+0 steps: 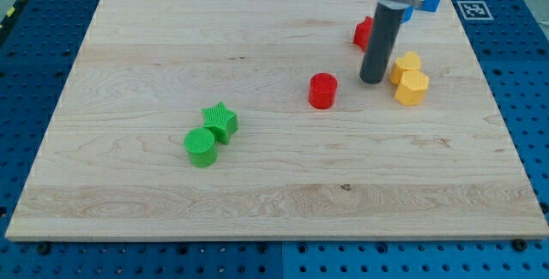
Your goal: Move the red circle to the centre
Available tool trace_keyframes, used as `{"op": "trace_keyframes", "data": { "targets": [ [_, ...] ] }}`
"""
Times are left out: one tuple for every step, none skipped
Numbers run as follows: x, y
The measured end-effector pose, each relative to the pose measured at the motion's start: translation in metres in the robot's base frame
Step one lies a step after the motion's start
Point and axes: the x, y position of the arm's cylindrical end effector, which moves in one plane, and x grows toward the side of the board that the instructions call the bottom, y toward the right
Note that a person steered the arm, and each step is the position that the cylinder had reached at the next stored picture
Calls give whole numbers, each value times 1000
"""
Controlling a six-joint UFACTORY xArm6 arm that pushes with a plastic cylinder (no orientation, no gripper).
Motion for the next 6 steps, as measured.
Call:
{"op": "trace_keyframes", "data": {
  "targets": [
    [14,-15],
    [29,-49],
    [35,-86],
    [35,-118],
    [20,-133],
    [-17,-121]
  ]
}}
